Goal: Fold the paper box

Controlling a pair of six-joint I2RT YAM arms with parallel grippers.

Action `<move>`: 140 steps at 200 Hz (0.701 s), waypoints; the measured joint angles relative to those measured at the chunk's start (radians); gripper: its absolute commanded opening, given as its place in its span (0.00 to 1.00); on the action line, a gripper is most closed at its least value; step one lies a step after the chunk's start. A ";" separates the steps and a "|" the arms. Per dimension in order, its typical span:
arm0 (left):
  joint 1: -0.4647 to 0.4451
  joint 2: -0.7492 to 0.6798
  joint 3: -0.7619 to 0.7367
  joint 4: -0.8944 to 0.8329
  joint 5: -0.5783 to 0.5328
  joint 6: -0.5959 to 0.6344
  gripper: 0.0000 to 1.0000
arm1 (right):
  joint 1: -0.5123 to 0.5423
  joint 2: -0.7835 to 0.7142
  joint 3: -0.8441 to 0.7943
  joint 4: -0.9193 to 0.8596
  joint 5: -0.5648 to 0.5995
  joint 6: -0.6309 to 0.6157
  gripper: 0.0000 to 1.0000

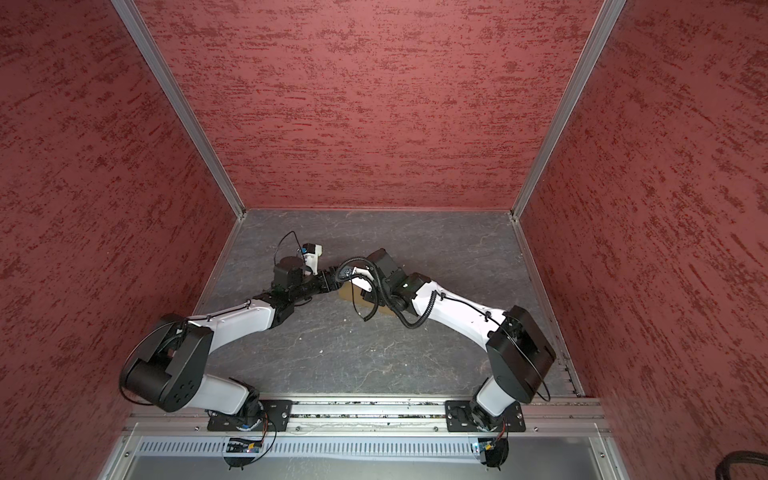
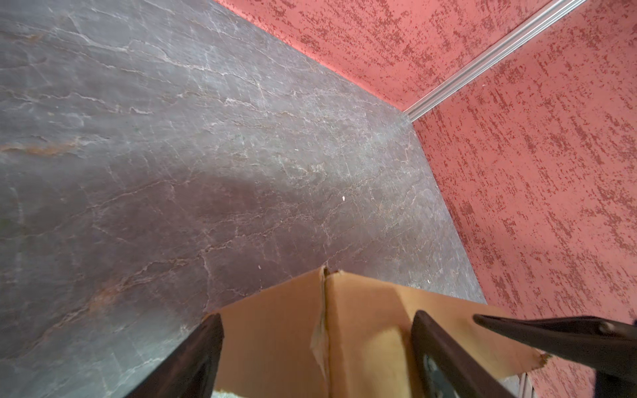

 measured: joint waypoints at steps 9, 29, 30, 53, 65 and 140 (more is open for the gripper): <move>-0.005 0.002 0.000 0.006 -0.011 -0.003 0.85 | 0.000 -0.018 0.000 0.002 -0.003 0.022 0.50; -0.013 0.002 -0.001 0.012 -0.035 -0.010 0.84 | 0.000 -0.077 0.000 0.004 -0.020 0.077 0.52; -0.014 0.002 -0.002 0.012 -0.037 -0.010 0.84 | 0.000 -0.082 0.000 0.005 -0.021 0.079 0.53; -0.023 -0.002 -0.011 0.026 -0.058 -0.015 0.84 | -0.003 -0.187 -0.012 0.033 -0.031 0.187 0.56; -0.028 -0.007 -0.016 0.028 -0.070 -0.016 0.84 | -0.006 -0.243 -0.022 0.047 -0.024 0.269 0.57; -0.060 -0.047 -0.039 0.011 -0.143 -0.019 0.85 | -0.029 -0.302 0.019 -0.113 0.093 0.946 0.54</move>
